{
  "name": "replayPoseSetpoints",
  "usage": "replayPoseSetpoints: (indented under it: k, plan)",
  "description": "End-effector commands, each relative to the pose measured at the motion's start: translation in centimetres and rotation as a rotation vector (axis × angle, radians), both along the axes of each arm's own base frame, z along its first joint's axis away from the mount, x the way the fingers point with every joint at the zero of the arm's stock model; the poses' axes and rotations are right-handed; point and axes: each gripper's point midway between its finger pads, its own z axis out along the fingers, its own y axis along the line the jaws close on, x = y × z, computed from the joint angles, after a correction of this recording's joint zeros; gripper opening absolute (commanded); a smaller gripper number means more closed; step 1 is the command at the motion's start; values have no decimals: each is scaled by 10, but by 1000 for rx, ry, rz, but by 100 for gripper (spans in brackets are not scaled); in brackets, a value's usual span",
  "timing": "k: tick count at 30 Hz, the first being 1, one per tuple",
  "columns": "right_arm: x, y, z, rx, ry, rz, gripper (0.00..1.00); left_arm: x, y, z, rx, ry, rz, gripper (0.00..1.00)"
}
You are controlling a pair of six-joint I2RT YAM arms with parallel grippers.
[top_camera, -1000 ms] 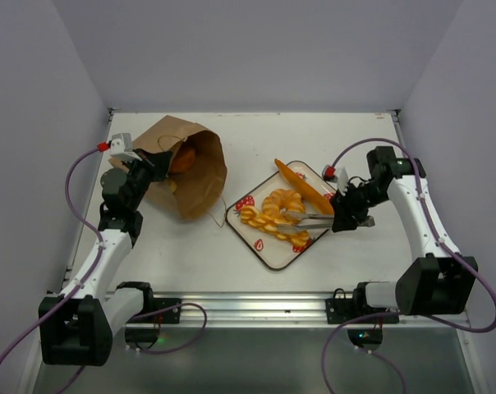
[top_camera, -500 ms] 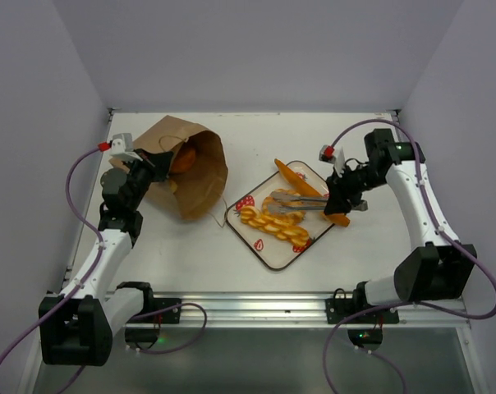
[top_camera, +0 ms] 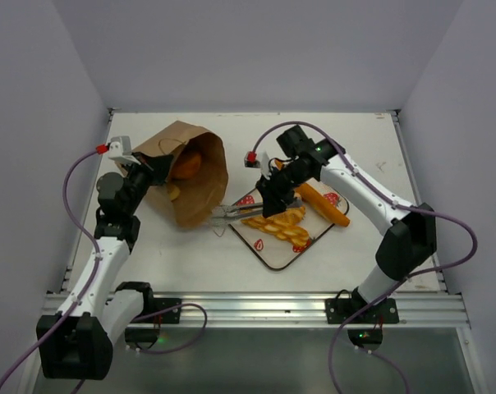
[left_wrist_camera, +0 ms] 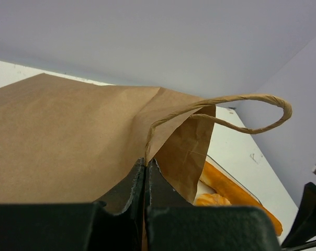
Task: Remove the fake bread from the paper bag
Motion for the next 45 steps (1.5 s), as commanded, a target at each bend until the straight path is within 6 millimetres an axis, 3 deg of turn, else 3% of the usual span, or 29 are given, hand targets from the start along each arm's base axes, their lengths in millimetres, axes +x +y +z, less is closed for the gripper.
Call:
replayPoseSetpoints:
  k: [1,3,6,10,13,19,28,37,45]
  plan:
    - [36,45,26,88,-146,-79,41,-8,4,16,-17,-49,16,0]
    - [41,66,30,126,-173,-82,41,-11,4,14,-29,-47,19,0]
    - [51,83,34,127,-270,-108,40,-12,3,10,-36,-31,15,0]
    - [76,91,40,151,-332,-226,41,-14,-1,5,-86,-24,-3,0]
    - [87,92,27,112,-294,-314,41,-12,-3,6,-116,-26,-12,0]
    - [75,89,6,88,-149,-399,40,-6,8,18,-114,-55,56,0]
    - [69,106,12,169,97,-497,39,5,6,24,-205,-78,45,0]
    - [97,114,-10,220,387,-685,39,11,8,27,-240,-99,58,0]
    - [122,121,3,345,544,-767,41,16,7,21,-254,-91,54,0]
